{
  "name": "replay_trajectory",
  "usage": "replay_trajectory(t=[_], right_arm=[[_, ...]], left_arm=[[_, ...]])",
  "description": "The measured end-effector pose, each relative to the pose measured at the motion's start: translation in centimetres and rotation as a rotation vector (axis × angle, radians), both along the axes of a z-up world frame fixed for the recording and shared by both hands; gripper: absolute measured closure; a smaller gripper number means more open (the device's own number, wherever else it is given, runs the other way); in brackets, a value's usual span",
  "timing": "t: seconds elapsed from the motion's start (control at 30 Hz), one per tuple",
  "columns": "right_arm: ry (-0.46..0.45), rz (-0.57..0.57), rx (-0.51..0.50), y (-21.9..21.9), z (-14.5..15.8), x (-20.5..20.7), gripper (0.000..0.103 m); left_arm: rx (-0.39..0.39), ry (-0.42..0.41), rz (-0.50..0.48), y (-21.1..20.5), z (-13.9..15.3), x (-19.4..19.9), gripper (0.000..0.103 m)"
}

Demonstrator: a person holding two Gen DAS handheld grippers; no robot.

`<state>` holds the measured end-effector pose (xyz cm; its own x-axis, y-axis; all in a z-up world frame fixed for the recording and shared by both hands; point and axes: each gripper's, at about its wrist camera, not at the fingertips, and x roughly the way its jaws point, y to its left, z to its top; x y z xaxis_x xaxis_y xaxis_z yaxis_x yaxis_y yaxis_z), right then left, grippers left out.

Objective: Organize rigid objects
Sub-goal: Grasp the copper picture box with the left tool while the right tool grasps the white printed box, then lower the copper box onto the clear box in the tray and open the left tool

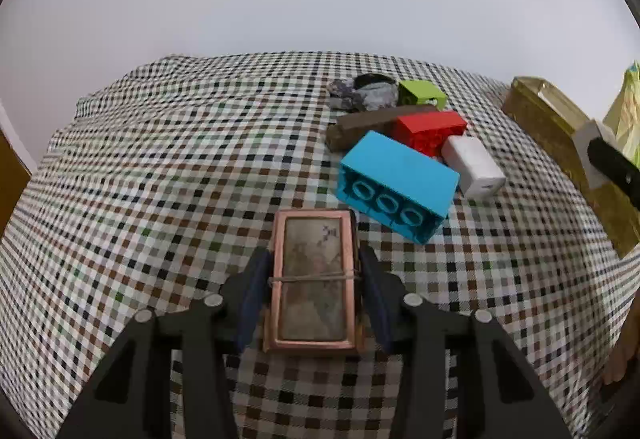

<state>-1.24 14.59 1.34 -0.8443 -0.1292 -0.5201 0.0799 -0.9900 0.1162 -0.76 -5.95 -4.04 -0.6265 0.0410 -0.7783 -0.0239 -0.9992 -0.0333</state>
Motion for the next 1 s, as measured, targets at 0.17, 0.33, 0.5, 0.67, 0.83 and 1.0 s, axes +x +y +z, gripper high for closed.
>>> replay_trajectory(t=[0.17, 0.33, 0.5, 0.67, 0.83, 1.0], right_arm=[[0.033, 0.007, -0.018, 0.8, 0.7, 0.4, 0.022], [0.11, -0.013, -0.007, 2.3, 1.6, 1.6, 0.022], [0.19, -0.073, 0.004, 4.7, 2.7, 2.8, 0.022], [0.204, -0.139, 0.009, 7.5, 3.0, 2.9, 0.022], [0.21, -0.192, 0.011, 9.9, 3.2, 2.8, 0.022], [0.242, -0.247, 0.053, 12.6, 3.6, 3.3, 0.022]], left_arm=[[0.016, 0.105, 0.067, -0.6, 1.5, 1.2, 0.058], [0.032, 0.237, 0.041, 0.9, 4.1, 1.4, 0.058], [0.054, 0.291, -0.042, 4.5, 5.3, -0.1, 0.058], [0.08, 0.319, -0.104, 9.0, 6.0, -1.1, 0.058], [0.106, 0.335, -0.16, 13.1, 6.4, -1.9, 0.058], [0.116, 0.358, -0.229, 17.9, 6.9, -2.4, 0.058]])
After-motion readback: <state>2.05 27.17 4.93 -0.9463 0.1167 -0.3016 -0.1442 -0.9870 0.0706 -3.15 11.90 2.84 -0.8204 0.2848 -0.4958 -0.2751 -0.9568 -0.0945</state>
